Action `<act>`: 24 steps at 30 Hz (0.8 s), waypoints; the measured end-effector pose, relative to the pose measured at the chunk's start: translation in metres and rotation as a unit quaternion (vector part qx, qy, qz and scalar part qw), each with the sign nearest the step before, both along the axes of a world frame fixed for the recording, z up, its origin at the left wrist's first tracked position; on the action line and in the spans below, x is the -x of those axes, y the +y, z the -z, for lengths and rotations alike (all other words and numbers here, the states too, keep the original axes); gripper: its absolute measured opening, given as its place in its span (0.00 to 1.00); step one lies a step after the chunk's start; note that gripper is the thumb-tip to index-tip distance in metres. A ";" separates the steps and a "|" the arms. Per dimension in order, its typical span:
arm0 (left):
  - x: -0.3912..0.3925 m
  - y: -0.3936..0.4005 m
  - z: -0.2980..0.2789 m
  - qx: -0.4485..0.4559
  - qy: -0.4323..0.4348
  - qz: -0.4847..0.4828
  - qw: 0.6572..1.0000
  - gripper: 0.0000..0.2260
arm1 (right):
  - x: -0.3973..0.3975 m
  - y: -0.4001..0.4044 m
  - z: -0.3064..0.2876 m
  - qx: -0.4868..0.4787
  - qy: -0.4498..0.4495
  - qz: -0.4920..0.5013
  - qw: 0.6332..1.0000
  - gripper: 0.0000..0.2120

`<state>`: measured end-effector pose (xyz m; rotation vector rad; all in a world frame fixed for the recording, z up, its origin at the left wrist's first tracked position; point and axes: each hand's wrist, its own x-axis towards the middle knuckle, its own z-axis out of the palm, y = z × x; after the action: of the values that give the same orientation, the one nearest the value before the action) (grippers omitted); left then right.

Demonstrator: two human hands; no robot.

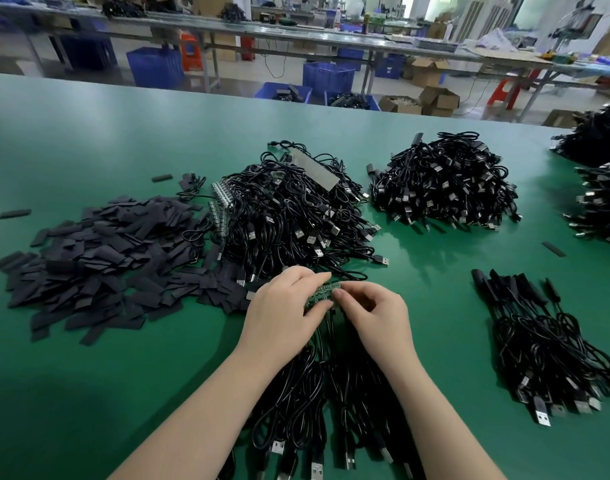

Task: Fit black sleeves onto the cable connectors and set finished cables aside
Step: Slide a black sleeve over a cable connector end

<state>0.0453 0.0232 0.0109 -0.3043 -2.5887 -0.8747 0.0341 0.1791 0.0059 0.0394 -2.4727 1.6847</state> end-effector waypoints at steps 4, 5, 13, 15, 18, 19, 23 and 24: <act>-0.001 0.001 -0.003 -0.008 0.014 -0.018 1.000 0.10 | -0.001 0.001 0.001 0.041 0.015 -0.004 0.999 0.12; -0.001 0.001 -0.004 -0.004 0.011 -0.021 1.000 0.10 | -0.001 0.000 0.002 0.044 0.017 -0.004 0.999 0.12; -0.002 0.008 -0.003 0.018 -0.005 -0.059 0.998 0.09 | 0.001 0.001 0.000 0.021 0.019 -0.006 1.000 0.07; -0.003 0.009 -0.002 0.021 -0.008 -0.073 0.997 0.10 | -0.001 0.001 0.000 0.011 0.027 -0.005 1.000 0.08; -0.003 0.011 0.000 0.016 -0.017 -0.090 0.996 0.09 | -0.004 -0.002 0.001 0.007 0.048 0.002 0.999 0.08; -0.002 0.011 0.000 0.009 -0.019 -0.093 0.995 0.08 | -0.004 -0.003 0.002 0.007 0.053 0.007 0.999 0.09; 0.000 0.013 0.000 0.003 -0.024 -0.100 0.995 0.06 | -0.006 -0.006 0.003 -0.030 0.085 0.023 0.996 0.09; 0.000 0.013 0.000 0.011 -0.027 -0.103 0.994 0.06 | -0.007 -0.007 0.003 -0.064 0.108 0.027 0.992 0.10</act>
<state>0.0450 0.0361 0.0111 -0.0181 -2.6225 -0.7895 0.0408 0.1723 0.0027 0.1574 -2.3922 1.4176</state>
